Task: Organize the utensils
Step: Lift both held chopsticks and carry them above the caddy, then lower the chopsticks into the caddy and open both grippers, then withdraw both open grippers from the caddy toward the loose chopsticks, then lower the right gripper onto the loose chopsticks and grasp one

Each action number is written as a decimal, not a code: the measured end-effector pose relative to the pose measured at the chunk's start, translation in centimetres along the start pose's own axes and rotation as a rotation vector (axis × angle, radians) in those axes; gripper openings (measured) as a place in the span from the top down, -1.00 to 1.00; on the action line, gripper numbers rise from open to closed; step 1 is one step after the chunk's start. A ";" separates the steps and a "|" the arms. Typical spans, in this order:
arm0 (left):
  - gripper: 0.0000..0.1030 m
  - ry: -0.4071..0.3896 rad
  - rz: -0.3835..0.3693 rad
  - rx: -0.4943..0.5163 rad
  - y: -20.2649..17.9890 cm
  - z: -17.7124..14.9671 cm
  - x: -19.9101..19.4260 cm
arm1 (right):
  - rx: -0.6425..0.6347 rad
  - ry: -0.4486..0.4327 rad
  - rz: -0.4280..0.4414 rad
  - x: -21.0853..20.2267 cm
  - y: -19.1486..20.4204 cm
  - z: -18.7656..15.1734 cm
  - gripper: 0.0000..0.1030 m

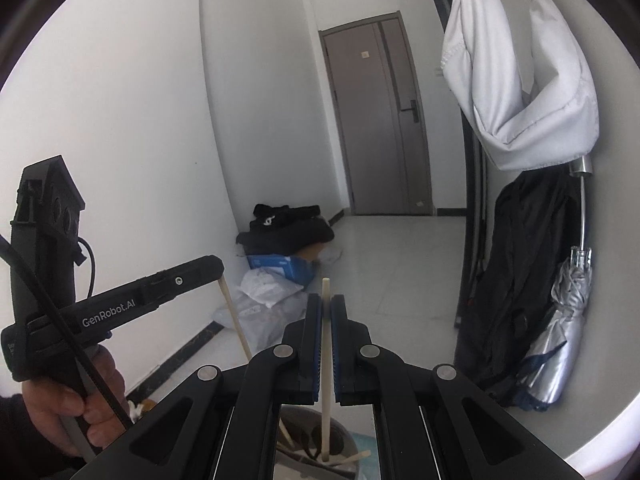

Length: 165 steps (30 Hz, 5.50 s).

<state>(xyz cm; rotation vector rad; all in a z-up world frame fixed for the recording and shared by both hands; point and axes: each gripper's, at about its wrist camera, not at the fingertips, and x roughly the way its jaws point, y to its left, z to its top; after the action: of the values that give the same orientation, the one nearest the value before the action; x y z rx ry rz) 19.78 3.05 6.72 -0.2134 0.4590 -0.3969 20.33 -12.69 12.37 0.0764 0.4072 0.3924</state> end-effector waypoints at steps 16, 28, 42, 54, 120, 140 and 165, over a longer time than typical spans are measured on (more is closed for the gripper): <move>0.95 0.119 -0.061 0.172 -2.1 -2.4 0.2 | -0.110 0.068 -0.003 0.8 1.2 -3.4 0.93; 0.95 0.241 0.000 0.100 -1.7 -4.3 0.8 | -0.031 0.182 0.028 1.0 -0.6 -7.2 0.89; 0.35 0.285 0.049 0.000 -1.9 -4.6 -1.6 | 0.044 0.233 0.050 -2.6 -1.9 -8.3 0.74; -0.29 0.208 0.195 -0.003 -4.9 -4.9 -7.3 | 0.054 0.157 -0.016 -9.7 0.0 -8.5 0.10; -0.79 0.409 0.243 -0.139 -0.3 -19.2 -8.9 | 0.209 0.652 -0.223 -8.1 1.0 -25.2 -0.54; -0.79 0.468 0.269 -0.303 3.8 -19.4 -8.5 | 0.113 0.829 -0.275 1.5 1.4 -24.9 0.34; -0.79 0.503 0.281 -0.344 4.5 -19.8 -8.2 | 0.041 0.806 -0.200 3.6 5.5 -24.5 0.58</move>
<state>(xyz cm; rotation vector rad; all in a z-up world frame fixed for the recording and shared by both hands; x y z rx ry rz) 5.16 8.34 -8.73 -0.3790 1.0417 -0.0868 11.56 -6.34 -10.60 -0.0893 1.2081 0.2018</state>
